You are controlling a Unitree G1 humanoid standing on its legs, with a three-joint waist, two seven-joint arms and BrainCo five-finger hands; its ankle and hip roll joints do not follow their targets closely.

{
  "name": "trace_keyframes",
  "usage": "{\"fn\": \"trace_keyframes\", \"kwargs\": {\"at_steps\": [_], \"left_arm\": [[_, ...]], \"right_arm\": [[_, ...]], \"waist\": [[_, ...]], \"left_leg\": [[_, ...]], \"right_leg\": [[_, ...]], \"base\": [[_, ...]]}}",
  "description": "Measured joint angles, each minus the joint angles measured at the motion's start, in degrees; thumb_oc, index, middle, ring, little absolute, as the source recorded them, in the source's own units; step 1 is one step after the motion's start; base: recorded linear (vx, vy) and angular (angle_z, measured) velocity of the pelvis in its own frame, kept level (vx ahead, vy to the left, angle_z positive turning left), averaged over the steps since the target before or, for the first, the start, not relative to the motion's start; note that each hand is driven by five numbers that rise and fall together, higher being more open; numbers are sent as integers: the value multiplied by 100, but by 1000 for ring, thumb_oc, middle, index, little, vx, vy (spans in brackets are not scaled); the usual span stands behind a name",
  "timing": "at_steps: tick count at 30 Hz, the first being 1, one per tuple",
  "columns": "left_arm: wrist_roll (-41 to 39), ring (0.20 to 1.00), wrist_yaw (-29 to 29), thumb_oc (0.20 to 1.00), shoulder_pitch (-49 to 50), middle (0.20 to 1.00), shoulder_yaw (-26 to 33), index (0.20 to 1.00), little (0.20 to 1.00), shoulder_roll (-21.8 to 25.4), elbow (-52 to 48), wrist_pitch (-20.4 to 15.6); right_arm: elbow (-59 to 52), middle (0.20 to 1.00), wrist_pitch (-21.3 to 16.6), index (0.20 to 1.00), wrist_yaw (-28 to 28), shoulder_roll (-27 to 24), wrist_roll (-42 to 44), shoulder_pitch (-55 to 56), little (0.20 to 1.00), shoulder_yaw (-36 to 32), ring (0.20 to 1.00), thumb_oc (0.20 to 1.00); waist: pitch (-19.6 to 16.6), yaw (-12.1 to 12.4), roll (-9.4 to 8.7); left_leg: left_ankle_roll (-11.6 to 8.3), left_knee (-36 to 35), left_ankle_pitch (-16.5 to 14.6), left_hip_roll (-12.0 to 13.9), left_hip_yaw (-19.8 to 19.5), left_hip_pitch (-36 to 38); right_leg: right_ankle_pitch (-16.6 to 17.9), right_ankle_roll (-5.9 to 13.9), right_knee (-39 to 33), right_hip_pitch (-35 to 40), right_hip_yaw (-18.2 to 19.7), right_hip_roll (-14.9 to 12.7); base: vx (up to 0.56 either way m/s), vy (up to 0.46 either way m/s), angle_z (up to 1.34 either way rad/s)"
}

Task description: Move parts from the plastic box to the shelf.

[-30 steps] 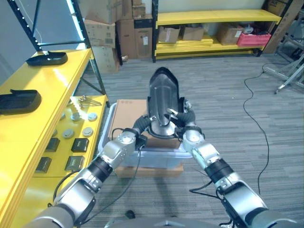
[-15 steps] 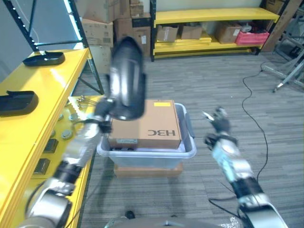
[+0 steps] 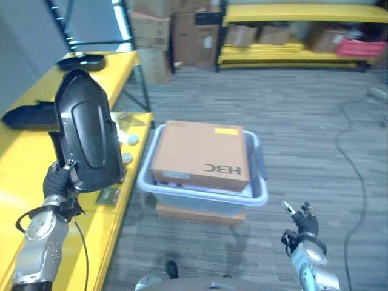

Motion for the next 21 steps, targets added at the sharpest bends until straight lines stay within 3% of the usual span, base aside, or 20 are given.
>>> {"fn": "trace_keyframes", "kwargs": {"at_steps": [1, 2, 3, 7, 8, 10, 12, 13, 14, 15, 18, 20, 21], "left_arm": [[-1, 200, 4, 200, -164, 200, 14, 200, 200, 19, -20, -101], [-10, 200, 8, 200, -169, 200, 139, 200, 200, 105, -39, -207], [-49, 200, 80, 200, -84, 200, 515, 200, 200, 267, -90, -288], [-105, 200, 300, 200, 464, 200, 892, 200, 200, 113, -412, -545], [-106, 200, 267, 200, 718, 200, 928, 200, 200, 14, -494, -612], [-99, 200, 209, 200, 900, 200, 988, 200, 200, -143, -595, -646], [-105, 200, 32, 200, 918, 200, 989, 200, 200, -178, -568, -648], [-108, 200, -26, 200, 924, 200, 948, 200, 200, -192, -570, -649], [-107, 200, -55, 200, 865, 200, 865, 200, 200, -196, -568, -649], [-108, 200, -74, 200, 858, 200, 807, 200, 200, -202, -566, -674], [-107, 200, 66, 200, 844, 200, 698, 200, 200, -306, -594, -752], [-99, 200, 95, 200, 854, 200, 643, 200, 200, -353, -708, -776], [-84, 200, 50, 200, 802, 200, 636, 200, 200, -399, -783, -805]], "right_arm": [[38, 1000, -4, 1000, -8, 0, 8, 57, 1000, 19, 1000, 1000], [51, 1000, -13, 1000, -3, 2, 9, 26, 1000, 51, 1000, 1000], [160, 1000, -126, 1000, 82, -29, -1, -143, 1000, 69, 1000, 1000], [294, 1000, -246, 1000, 251, -260, -5, -351, 1000, 161, 1000, 1000], [298, 1000, -254, 1000, 236, -303, -6, -352, 1000, 260, 1000, 1000], [333, 1000, -250, 1000, 241, -338, -6, -304, 1000, 471, 1000, 1000], [305, 1000, -223, 1000, 187, -304, -16, -126, 1000, 524, 1000, 1000], [309, 1000, -216, 1000, 126, -332, -68, 25, 1000, 462, 1000, 1000], [260, 1000, -206, 1000, 53, -380, -315, 138, 1000, 373, 1000, 1000], [222, 1000, -136, 1000, 24, -466, -576, 160, 1000, 385, 1000, 1000], [750, 1000, 319, 1000, 257, -759, -1453, -89, 1000, 803, 1000, 1000], [1394, 1000, 599, 1000, 546, -838, -1963, -211, 1000, 1226, 1000, 1000], [2036, 1000, 746, 1000, 706, -794, -2195, -325, 1000, 1495, 1000, 1000]], "waist": [[-6, -23, -31], [5, 50, -65], [54, 355, -210], [47, 735, -159], [66, 884, -37], [105, 879, -83], [266, 837, -197], [275, 851, -199], [305, 762, -226], [329, 676, -305], [332, 698, -445], [252, 700, -295], [224, 708, -150]], "left_leg": [[-53, 0, 39, 46, -374, -134], [-86, 0, 81, 23, -480, -240], [-123, -7, 153, -49, -436, -382], [-308, -1, 114, 78, -639, -635], [-457, 23, 199, 142, -739, -810], [-590, 80, 33, 225, -729, -852], [-611, 393, -651, 475, 455, -1164], [-511, 460, -921, 583, 1032, -1226], [-548, 612, -1184, 735, 1857, -1272], [-562, 762, -1141, 797, 2250, -1312], [-564, 1200, -987, 658, 2502, -1255], [-553, 1108, -985, 593, 2413, -1089], [-395, 862, -676, 537, 2189, -965]], "right_leg": [[-203, -71, 203, -100, 367, 208], [-238, -59, 132, -173, 519, 323], [-205, -114, 202, -398, 504, 313], [-210, -177, 85, -394, 12, 391], [-174, -232, 45, -265, -251, 578], [-70, -362, -256, -106, -570, 571], [1, -437, -473, 259, -1378, 500], [-53, -477, -391, 282, -1664, 443], [-85, -475, -419, 411, -2065, 348], [-127, -473, -428, 431, -2350, 224], [-85, -299, -422, 421, -2584, -208], [-195, -133, -267, 410, -2580, -194], [-344, -37, -110, 371, -2397, -128]], "base": [[-152, -127, 222], [-226, -194, 193], [-237, -188, 128], [-171, -119, 84], [-218, -105, 103], [-88, -52, 120], [-72, 24, 167], [-118, 98, 191], [-81, 138, 176], [-46, 159, 166], [33, 161, 73], [112, 116, 67], [182, 133, 74]]}}
